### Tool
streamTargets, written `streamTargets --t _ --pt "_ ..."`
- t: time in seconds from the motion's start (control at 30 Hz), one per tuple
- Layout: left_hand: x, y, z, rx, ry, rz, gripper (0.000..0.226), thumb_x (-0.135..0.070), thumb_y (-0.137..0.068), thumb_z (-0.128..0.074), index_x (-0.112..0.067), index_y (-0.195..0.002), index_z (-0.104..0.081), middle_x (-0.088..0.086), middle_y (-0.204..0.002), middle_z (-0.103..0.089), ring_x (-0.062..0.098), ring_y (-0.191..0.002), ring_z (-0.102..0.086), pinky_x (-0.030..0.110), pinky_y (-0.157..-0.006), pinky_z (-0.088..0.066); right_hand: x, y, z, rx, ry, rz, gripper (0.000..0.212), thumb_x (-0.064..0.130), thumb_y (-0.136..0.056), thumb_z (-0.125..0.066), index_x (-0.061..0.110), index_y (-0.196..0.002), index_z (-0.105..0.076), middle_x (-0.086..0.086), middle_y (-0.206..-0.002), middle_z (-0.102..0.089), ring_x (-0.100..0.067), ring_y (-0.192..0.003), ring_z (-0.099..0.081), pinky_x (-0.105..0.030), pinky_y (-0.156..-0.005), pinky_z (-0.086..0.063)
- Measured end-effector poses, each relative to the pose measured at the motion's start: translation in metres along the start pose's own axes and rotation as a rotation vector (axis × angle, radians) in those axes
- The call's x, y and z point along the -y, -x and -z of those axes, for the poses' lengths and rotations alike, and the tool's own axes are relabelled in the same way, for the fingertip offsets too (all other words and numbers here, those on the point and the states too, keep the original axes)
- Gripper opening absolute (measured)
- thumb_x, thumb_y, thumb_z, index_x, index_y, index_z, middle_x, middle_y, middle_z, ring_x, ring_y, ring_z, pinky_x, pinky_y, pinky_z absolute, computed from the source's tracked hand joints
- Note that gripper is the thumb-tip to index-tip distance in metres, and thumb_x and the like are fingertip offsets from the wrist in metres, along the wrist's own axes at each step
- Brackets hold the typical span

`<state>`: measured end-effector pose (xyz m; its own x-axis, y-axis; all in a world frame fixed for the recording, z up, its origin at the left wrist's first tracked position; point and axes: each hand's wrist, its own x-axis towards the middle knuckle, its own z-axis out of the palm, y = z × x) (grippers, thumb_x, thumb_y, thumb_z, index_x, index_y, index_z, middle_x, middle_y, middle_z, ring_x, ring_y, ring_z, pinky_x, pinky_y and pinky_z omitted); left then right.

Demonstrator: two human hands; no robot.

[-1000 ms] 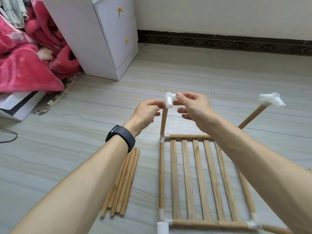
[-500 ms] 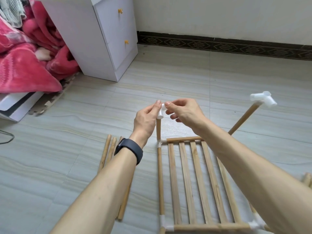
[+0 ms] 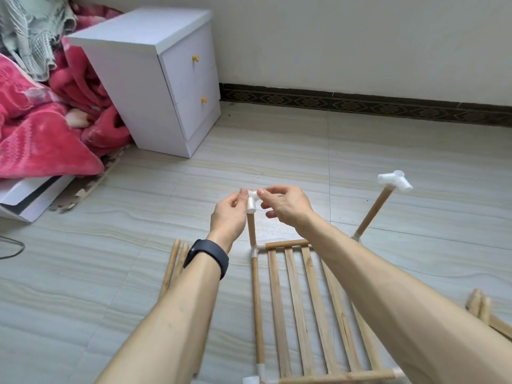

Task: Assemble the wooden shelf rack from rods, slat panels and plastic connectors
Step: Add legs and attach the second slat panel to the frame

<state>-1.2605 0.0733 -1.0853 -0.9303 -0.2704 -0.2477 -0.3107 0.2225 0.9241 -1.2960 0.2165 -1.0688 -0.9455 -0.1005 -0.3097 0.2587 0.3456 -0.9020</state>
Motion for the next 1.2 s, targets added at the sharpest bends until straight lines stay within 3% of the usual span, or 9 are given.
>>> streamTargets --t 0.17,0.3,0.4,0.53,0.6,0.7,0.83,0.97,1.2 --pt "-0.010 0.040 0.023 0.030 -0.243 -0.045 0.034 -0.044 -0.104 -0.045 -0.029 -0.132 -0.058 -0.005 -0.123 -0.063 0.015 -0.109 -0.057 0.033 -0.096 -0.045 -0.003 0.048 0.043 -0.077 0.022 0.014 0.045 0.043 -0.099 -0.061 0.026 -0.140 -0.057 0.004 -0.100 -0.076 -0.012 -0.078 -0.075 -0.025 -0.072 -0.049" --pt "-0.008 0.097 0.031 0.135 -0.326 -0.098 0.022 -0.038 -0.103 -0.051 -0.033 -0.123 -0.060 -0.012 -0.111 -0.062 0.007 -0.100 -0.057 0.026 -0.086 -0.044 -0.022 0.121 0.087 -0.158 0.064 0.037 0.027 0.035 -0.098 -0.061 0.026 -0.123 -0.067 0.008 -0.093 -0.076 -0.008 -0.075 -0.075 -0.025 -0.074 -0.057" --pt "-0.003 0.149 0.020 0.228 -0.345 -0.115 0.017 -0.040 -0.102 -0.052 -0.035 -0.114 -0.063 -0.018 -0.104 -0.062 -0.001 -0.095 -0.057 0.016 -0.074 -0.043 -0.046 0.184 0.124 -0.299 0.211 0.136 0.011 0.034 -0.095 -0.064 0.032 -0.103 -0.072 0.017 -0.090 -0.073 0.000 -0.083 -0.070 -0.015 -0.074 -0.050" --pt "0.013 0.214 -0.003 0.401 -0.394 -0.152 0.024 -0.047 -0.101 -0.051 -0.033 -0.117 -0.062 -0.016 -0.112 -0.063 0.005 -0.111 -0.059 0.026 -0.095 -0.049 -0.092 0.256 0.169 -0.613 0.539 0.240 0.014 0.033 -0.094 -0.064 0.032 -0.106 -0.071 0.011 -0.110 -0.071 -0.013 -0.105 -0.056 -0.030 -0.090 -0.041" --pt "0.021 0.235 -0.011 0.454 -0.507 -0.176 0.032 -0.055 -0.098 -0.050 -0.035 -0.121 -0.060 -0.016 -0.121 -0.061 0.006 -0.116 -0.056 0.030 -0.100 -0.048 -0.116 0.273 0.187 -0.676 0.655 0.101 0.031 0.040 -0.093 -0.063 0.029 -0.122 -0.067 -0.001 -0.133 -0.061 -0.025 -0.125 -0.046 -0.042 -0.101 -0.039" --pt "0.034 0.250 -0.016 0.454 -0.756 -0.231 0.041 -0.065 -0.089 -0.045 -0.041 -0.117 -0.061 -0.015 -0.124 -0.057 0.009 -0.117 -0.052 0.038 -0.101 -0.048 -0.146 0.288 0.203 -0.489 0.656 -0.155 0.049 0.046 -0.098 -0.054 0.025 -0.143 -0.052 -0.011 -0.154 -0.040 -0.030 -0.138 -0.036 -0.046 -0.113 -0.030" --pt "0.051 0.246 -0.013 0.308 -0.965 -0.269 0.037 -0.052 -0.094 -0.039 -0.030 -0.101 -0.068 -0.009 -0.113 -0.055 0.016 -0.109 -0.053 0.038 -0.095 -0.050 -0.175 0.301 0.197 -0.446 0.598 -0.066 0.029 0.041 -0.100 -0.053 0.030 -0.126 -0.057 -0.006 -0.121 -0.055 -0.024 -0.108 -0.052 -0.041 -0.093 -0.042" --pt "0.059 0.233 -0.007 0.185 -0.941 -0.286 0.028 -0.040 -0.098 -0.041 -0.023 -0.090 -0.061 -0.005 -0.114 -0.052 0.017 -0.101 -0.048 0.031 -0.092 -0.044 -0.195 0.317 0.178 -0.490 0.644 0.053 0.006 0.029 -0.099 -0.051 0.034 -0.097 -0.048 0.002 -0.086 -0.050 -0.030 -0.080 -0.054 -0.037 -0.065 -0.040" --pt "0.071 0.230 -0.001 0.134 -0.917 -0.410 0.023 -0.030 -0.094 -0.051 -0.020 -0.076 -0.060 -0.009 -0.105 -0.048 0.014 -0.096 -0.048 0.026 -0.081 -0.034 -0.207 0.320 0.169 -0.516 0.586 0.181 0.017 0.006 -0.100 -0.041 0.023 -0.099 -0.042 -0.002 -0.086 -0.047 -0.028 -0.073 -0.048 -0.041 -0.060 -0.043"
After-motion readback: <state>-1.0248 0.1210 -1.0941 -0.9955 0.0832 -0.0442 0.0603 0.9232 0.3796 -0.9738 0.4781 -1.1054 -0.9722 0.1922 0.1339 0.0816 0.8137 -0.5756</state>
